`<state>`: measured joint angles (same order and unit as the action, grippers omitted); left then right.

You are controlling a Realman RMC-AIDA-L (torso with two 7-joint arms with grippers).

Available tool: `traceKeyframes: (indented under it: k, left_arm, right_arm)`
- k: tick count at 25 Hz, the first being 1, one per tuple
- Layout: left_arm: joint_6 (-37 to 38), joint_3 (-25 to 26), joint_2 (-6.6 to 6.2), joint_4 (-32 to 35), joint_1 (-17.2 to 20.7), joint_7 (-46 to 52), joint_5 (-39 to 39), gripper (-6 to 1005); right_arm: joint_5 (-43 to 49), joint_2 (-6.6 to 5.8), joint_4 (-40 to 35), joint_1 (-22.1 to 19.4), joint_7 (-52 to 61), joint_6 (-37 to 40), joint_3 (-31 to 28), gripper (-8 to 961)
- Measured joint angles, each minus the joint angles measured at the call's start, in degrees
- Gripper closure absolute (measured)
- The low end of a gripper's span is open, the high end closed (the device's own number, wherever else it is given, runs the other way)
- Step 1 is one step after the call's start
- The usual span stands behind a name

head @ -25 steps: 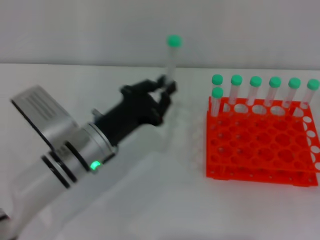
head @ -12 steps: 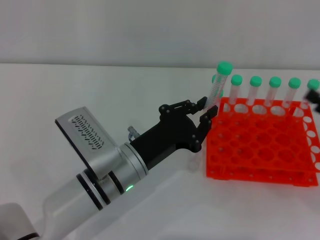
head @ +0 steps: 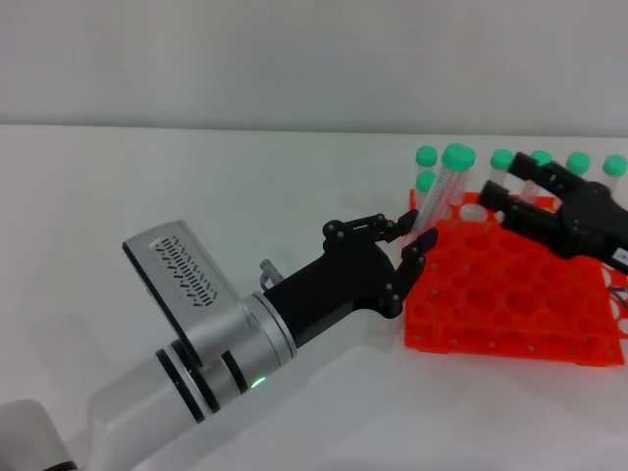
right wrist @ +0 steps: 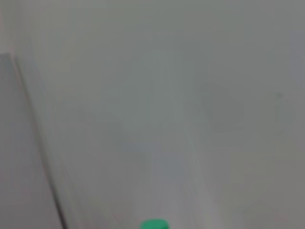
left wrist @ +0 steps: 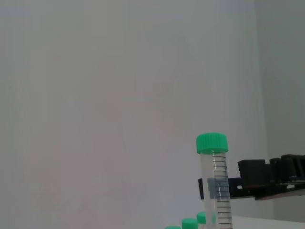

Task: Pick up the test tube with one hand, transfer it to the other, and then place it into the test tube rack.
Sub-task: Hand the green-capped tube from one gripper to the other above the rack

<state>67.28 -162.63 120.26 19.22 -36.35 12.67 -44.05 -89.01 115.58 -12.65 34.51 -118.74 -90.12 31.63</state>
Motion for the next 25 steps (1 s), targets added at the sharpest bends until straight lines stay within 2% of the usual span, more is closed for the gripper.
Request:
traceKeyframes:
  k: [11, 17, 25]
  left_arm:
    - [-0.05, -0.12, -0.04, -0.08, 0.22, -0.06, 0.37, 805]
    - [-0.05, -0.15, 0.05, 0.44, 0.23, -0.09, 0.40, 805]
    - [-0.05, -0.15, 0.16, 0.55, 0.22, -0.11, 0.62, 805]
  right_arm:
    - [-0.14, 0.44, 2.16, 1.35, -1.00, -2.97, 2.51, 112]
    - [-0.29, 0.63, 7.18, 2.72, -8.45, -3.01, 1.92, 112]
    - [-0.42, 0.61, 8.90, 4.09, -10.59, -2.42, 1.87, 183]
